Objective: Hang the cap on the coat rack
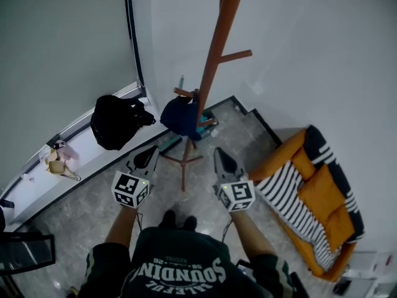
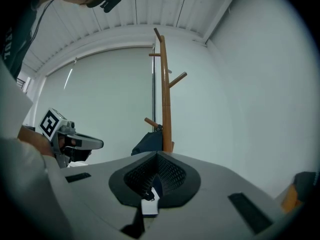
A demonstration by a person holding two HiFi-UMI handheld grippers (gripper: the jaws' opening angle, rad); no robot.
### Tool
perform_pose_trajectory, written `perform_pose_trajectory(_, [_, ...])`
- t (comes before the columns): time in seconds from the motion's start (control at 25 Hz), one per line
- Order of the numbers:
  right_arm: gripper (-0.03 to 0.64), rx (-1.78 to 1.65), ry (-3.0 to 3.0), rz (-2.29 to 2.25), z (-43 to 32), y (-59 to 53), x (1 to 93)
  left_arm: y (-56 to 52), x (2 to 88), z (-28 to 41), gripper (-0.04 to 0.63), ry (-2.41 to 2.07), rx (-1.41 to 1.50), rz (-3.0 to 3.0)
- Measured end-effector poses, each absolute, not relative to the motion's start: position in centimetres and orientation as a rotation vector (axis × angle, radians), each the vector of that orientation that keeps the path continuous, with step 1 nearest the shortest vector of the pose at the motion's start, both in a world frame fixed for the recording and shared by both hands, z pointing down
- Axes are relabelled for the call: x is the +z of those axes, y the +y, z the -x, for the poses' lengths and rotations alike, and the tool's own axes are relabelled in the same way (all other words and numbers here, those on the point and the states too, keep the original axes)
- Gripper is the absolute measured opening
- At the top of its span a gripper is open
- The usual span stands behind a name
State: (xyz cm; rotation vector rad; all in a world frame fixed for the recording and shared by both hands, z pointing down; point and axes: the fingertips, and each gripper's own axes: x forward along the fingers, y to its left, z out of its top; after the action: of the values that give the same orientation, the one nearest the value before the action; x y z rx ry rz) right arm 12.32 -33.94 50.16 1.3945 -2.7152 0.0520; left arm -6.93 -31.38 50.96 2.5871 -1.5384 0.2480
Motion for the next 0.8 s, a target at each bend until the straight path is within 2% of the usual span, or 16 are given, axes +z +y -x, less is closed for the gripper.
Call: perform_pose_trajectory(0.8, [-0.003, 0.004, -2.741, -1.346, -11.8, -33.6, 50.7, -30.9, 51.4, 4.6, 0.0, -1.499, 0.248, -2.61])
